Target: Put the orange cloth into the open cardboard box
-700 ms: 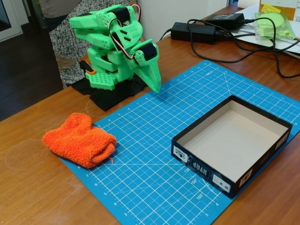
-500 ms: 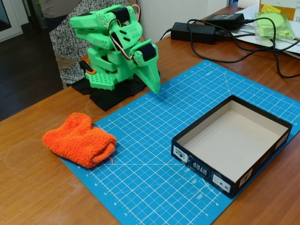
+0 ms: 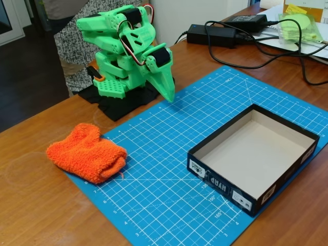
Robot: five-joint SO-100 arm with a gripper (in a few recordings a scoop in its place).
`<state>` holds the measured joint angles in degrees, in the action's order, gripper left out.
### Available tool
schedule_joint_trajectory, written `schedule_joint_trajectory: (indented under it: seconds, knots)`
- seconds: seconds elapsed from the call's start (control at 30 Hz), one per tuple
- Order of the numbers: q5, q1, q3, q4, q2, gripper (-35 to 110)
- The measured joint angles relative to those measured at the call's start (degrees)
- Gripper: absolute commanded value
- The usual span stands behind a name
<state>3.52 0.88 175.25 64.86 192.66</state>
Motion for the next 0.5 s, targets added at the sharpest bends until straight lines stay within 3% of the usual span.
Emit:
schedule_joint_trajectory:
  seconds: [0.5]
  knots:
    - [0.26, 0.09, 0.00, 0.00, 0.00, 0]
